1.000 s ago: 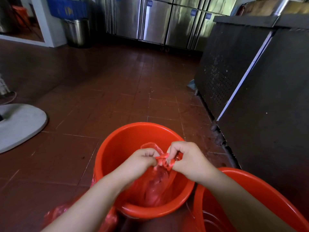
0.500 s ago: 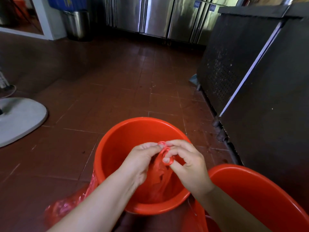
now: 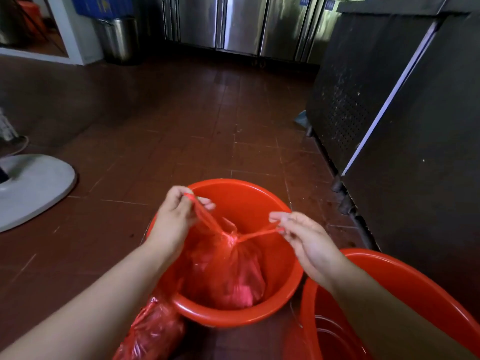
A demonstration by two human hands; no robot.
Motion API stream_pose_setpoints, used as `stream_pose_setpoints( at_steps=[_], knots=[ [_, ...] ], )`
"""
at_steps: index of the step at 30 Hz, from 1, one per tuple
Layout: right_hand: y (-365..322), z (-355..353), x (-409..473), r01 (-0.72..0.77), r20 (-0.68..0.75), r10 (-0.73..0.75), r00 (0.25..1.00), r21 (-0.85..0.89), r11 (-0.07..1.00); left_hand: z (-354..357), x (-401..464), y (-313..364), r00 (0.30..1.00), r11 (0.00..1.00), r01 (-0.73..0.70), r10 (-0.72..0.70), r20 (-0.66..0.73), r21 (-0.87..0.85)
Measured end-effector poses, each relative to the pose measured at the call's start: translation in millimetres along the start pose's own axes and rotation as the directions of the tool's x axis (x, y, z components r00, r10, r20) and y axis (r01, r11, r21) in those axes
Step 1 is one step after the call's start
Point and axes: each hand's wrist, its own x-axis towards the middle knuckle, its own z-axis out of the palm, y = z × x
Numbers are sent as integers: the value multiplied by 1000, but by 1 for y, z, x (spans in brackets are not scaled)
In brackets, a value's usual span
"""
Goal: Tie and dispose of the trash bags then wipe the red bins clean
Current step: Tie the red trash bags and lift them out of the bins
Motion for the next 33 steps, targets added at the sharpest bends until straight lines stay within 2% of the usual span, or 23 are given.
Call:
stream_pose_setpoints(
  at_steps=[1, 2, 3, 5, 7, 11, 14, 19, 21, 24, 25, 27, 30, 33],
  knots=[
    [-3, 7, 4, -93, 20, 91, 996, 283, 954, 12, -2, 5, 992, 974, 112, -97, 81, -199],
    [-8, 11, 8, -156, 34, 159, 987, 479, 864, 21, -3, 8, 981, 946, 171, -137, 141, -276],
    [-14, 16, 11, -183, 25, 211, 977, 608, 772, 25, -3, 11, 976, 946, 177, -133, 175, -271],
    [-28, 24, 16, -168, -38, 289, 956, 739, 653, 23, -1, 24, 978, 958, 142, -97, 184, -247],
    [-45, 29, 17, -156, -70, 316, 946, 755, 637, 13, 3, 45, 987, 967, 109, -79, 137, -230],
    [-86, 29, 11, -131, -26, 222, 975, 739, 661, -11, 17, 103, 996, 976, 86, -78, 48, -198],
    [-101, 10, -1, -77, -50, 166, 985, 730, 679, -45, 29, 136, 992, 986, 113, -118, -39, -126],
    [-68, -27, -25, -72, -137, 214, 967, 657, 750, -100, 21, 119, 935, 967, 247, -255, -248, -60],
    [-52, -31, -26, -84, -166, 244, 955, 638, 765, -102, 12, 101, 914, 948, 315, -314, -259, -36],
    [-38, -37, -24, -108, -218, 302, 928, 620, 777, -97, -5, 83, 905, 913, 405, -391, -168, 56],
    [-37, -41, -23, -115, -223, 307, 925, 606, 787, -95, -12, 80, 887, 887, 458, -451, -98, 65],
    [-41, -45, -21, -108, -229, 261, 938, 520, 847, -89, -26, 78, 808, 812, 581, -583, 81, 56],
    [-58, -36, -18, -7, -215, 62, 975, 246, 969, -70, -42, 88, 706, 737, 676, -656, 265, 24],
    [-83, -1, -14, 157, -70, -158, 985, -11, 987, -39, -47, 93, 637, 705, 709, -646, 421, 9]
  ],
)
